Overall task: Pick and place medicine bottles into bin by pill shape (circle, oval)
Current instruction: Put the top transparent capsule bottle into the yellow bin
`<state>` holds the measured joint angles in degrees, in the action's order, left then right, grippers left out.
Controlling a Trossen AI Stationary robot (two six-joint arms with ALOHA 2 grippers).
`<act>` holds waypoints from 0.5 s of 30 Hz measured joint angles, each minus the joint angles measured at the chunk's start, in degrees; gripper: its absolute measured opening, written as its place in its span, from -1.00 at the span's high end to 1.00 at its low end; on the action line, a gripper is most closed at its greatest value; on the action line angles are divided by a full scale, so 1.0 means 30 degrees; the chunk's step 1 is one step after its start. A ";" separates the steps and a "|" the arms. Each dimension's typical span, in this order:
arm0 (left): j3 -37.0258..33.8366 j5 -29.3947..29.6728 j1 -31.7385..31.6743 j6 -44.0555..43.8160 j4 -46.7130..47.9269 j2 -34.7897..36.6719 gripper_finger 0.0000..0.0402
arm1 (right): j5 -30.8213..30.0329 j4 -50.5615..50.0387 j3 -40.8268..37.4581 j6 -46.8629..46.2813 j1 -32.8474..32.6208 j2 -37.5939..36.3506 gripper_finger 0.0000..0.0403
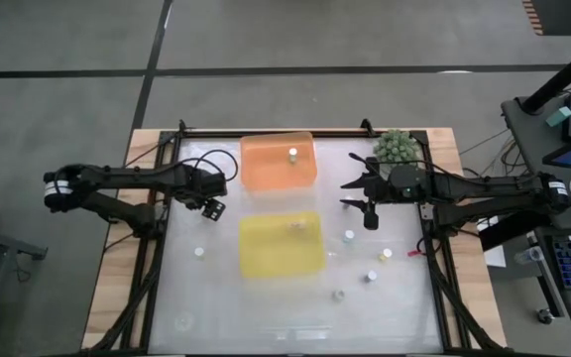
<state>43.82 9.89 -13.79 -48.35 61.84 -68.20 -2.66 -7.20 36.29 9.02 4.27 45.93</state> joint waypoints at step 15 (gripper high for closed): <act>-0.1008 -0.0204 -0.0173 0.0426 -0.1056 0.0000 -0.25 | -0.0005 0.0000 0.0000 0.0000 0.0000 0.0000 0.17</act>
<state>40.79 9.28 -14.31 -47.07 58.67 -68.20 -2.68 -7.20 36.29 9.02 4.27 45.93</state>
